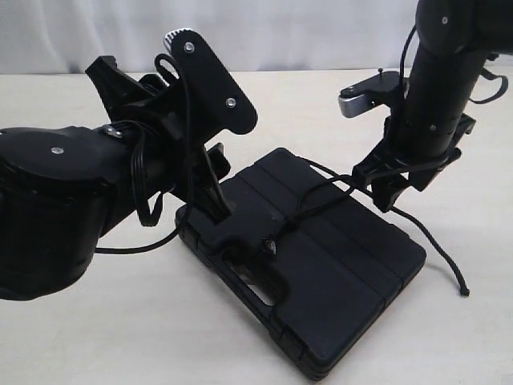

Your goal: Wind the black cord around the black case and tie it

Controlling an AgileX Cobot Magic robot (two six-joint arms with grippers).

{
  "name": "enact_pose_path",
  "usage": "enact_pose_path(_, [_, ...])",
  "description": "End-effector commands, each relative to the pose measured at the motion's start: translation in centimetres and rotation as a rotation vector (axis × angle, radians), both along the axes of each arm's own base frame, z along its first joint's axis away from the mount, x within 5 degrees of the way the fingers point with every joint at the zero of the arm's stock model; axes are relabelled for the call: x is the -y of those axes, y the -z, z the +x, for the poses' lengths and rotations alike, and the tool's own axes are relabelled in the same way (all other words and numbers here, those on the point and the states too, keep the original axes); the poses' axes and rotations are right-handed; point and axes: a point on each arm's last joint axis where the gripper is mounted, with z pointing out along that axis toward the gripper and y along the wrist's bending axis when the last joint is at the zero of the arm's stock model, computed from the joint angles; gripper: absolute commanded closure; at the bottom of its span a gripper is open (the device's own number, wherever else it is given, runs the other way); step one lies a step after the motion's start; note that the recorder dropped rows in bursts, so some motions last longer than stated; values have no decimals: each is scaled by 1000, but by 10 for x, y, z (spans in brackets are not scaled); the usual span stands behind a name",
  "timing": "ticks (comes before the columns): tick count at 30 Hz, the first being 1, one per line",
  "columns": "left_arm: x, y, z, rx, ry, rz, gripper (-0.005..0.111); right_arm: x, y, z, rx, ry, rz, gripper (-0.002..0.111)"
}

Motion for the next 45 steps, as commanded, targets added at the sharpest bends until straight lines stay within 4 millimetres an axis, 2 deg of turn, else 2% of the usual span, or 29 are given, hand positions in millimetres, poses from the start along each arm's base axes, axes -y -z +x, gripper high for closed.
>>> enact_pose_path(1, [-2, -1, 0, 0, -15, -5, 49, -2, -14, -4, 24, 30, 41, 62])
enact_pose_path(5, [-7, -5, 0, 22, -64, -14, 73, -11, -37, -16, 53, -18, 188, 80])
enact_pose_path(9, [-16, -15, -3, 61, -105, -60, 97, -17, -64, -27, 178, -39, 334, 97])
enact_pose_path(11, [-24, -20, -8, 94, -92, -117, 105, -17, -80, -36, 284, -23, 394, 104])
enact_pose_path(12, [-29, -23, -12, 112, -83, -159, 107, -16, -84, -40, 324, -14, 416, 104])
enact_pose_path(14, [-43, -28, -21, 135, -79, -241, 107, -14, -97, -50, 437, -16, 461, 104])
enact_pose_path(20, [-93, -71, -55, 226, -37, -532, 107, 1, -137, -90, 769, 20, 565, 104])
enact_pose_path(26, [-132, -104, -104, 289, 256, -817, 107, 21, -160, -140, 1056, 53, 647, 104])
enact_pose_path(30, [-155, -115, -137, 329, 463, -911, 107, 36, -164, -175, 1226, 68, 686, 104])
enact_pose_path(33, [-169, -118, -152, 349, 539, -965, 107, 46, -164, -204, 1331, 77, 720, 104])
enact_pose_path(39, [-189, -122, -167, 409, 581, -1027, 107, 62, -162, -253, 1493, 65, 775, 104])
enact_pose_path(45, [-197, -124, -172, 436, 586, -1053, 107, 74, -166, -295, 1622, 37, 828, 104])
